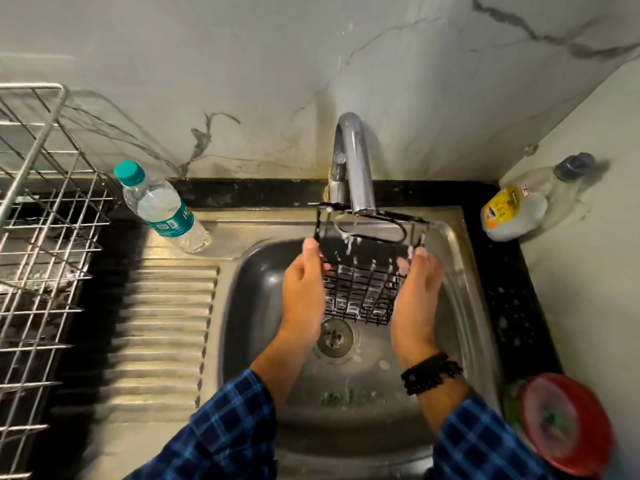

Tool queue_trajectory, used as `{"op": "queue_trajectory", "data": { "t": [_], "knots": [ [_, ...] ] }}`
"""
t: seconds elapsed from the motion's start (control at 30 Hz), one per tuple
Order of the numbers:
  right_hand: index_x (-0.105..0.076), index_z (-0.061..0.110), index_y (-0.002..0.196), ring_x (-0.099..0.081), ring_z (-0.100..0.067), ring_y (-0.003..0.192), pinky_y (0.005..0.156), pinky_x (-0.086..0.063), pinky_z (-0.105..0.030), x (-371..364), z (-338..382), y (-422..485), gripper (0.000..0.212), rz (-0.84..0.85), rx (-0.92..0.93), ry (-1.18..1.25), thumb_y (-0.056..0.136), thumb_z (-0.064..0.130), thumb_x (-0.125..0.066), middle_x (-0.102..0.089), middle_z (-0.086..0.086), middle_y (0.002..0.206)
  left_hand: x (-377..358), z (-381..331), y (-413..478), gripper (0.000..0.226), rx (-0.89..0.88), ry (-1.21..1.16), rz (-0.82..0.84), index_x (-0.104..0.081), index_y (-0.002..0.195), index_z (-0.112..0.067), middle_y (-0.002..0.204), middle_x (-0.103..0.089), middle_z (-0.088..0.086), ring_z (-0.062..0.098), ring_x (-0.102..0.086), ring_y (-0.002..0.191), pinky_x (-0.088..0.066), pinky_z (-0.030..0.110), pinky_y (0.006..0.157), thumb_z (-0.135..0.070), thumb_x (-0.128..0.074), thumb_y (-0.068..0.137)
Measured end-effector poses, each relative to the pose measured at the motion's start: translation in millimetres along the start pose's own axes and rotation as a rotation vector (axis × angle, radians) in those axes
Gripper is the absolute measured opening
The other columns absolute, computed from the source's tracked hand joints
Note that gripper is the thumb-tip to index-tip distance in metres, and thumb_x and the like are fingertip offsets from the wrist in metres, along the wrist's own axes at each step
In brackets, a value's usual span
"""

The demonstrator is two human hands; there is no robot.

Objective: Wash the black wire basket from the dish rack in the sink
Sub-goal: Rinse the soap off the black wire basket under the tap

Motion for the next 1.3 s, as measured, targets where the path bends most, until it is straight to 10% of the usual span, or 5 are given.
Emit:
{"op": "queue_trajectory", "data": {
  "t": [0.13, 0.3, 0.5, 0.83, 1.3],
  "knots": [
    [-0.046, 0.013, 0.143, -0.05, -0.024, 0.126, 0.092, -0.043, -0.008, 11.1, 35.1, 10.8, 0.049, -0.114, 0.365, -0.432, 0.103, 0.04, -0.036, -0.044, -0.018, 0.148, -13.8, 9.0, -2.6, 0.065, -0.082, 0.088, 0.007, -0.073, 0.095, -0.015, 0.091, -0.077, 0.008, 0.022, -0.074, 0.093, -0.058, 0.054, 0.086, -0.07, -0.039, 0.091],
    [-0.024, 0.026, 0.158, 0.005, -0.039, 0.153, 0.117, -0.012, -0.06, -40.3, 40.9, 2.7, 0.064, 0.26, 0.564, -1.214, 0.101, 0.056, -0.016, -0.006, -0.008, 0.169, -28.8, 12.3, -4.5, 0.052, -0.142, 0.107, 0.121, -0.071, 0.103, -0.013, 0.095, -0.076, 0.012, 0.022, -0.072, 0.091, -0.058, 0.056, 0.084, -0.057, -0.044, 0.097],
    [-0.053, 0.032, 0.14, -0.025, -0.03, 0.151, 0.105, 0.019, -0.078, -47.6, 55.3, 16.3, 0.059, 0.233, 0.759, -1.478, 0.101, 0.061, -0.019, -0.046, -0.004, 0.154, -19.7, 22.4, -6.4, 0.044, -0.103, 0.095, 0.154, -0.068, 0.106, -0.014, 0.101, -0.075, 0.014, 0.034, -0.071, 0.097, -0.057, 0.057, 0.087, -0.05, -0.044, 0.1],
    [-0.063, 0.029, 0.128, -0.051, -0.02, 0.127, 0.117, -0.028, -0.045, -75.3, 55.7, -3.6, 0.054, 0.617, 0.941, -1.286, 0.103, 0.049, -0.02, -0.058, 0.002, 0.138, -14.9, 31.8, -23.7, 0.025, -0.125, 0.162, 0.158, -0.066, 0.111, -0.024, 0.105, -0.075, 0.001, 0.019, -0.071, 0.101, -0.059, 0.047, 0.089, -0.037, -0.047, 0.104],
    [-0.047, 0.03, 0.083, -0.054, -0.011, 0.074, 0.099, -0.042, -0.043, -62.1, 58.7, 19.1, 0.035, 0.416, 0.755, -1.241, 0.107, 0.04, -0.024, -0.058, 0.011, 0.078, 7.8, 22.3, -18.9, 0.064, -0.135, 0.179, 0.127, -0.059, 0.094, -0.002, 0.092, -0.058, 0.031, 0.03, -0.056, 0.077, -0.051, 0.058, 0.075, -0.064, -0.041, 0.088]
  ]
}}
Point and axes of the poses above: each hand's wrist, its own y-axis towards the middle knuckle, its own x-axis out of the back of the hand, z = x × y, the point moved 4 cm from there along y, towards the middle knuckle
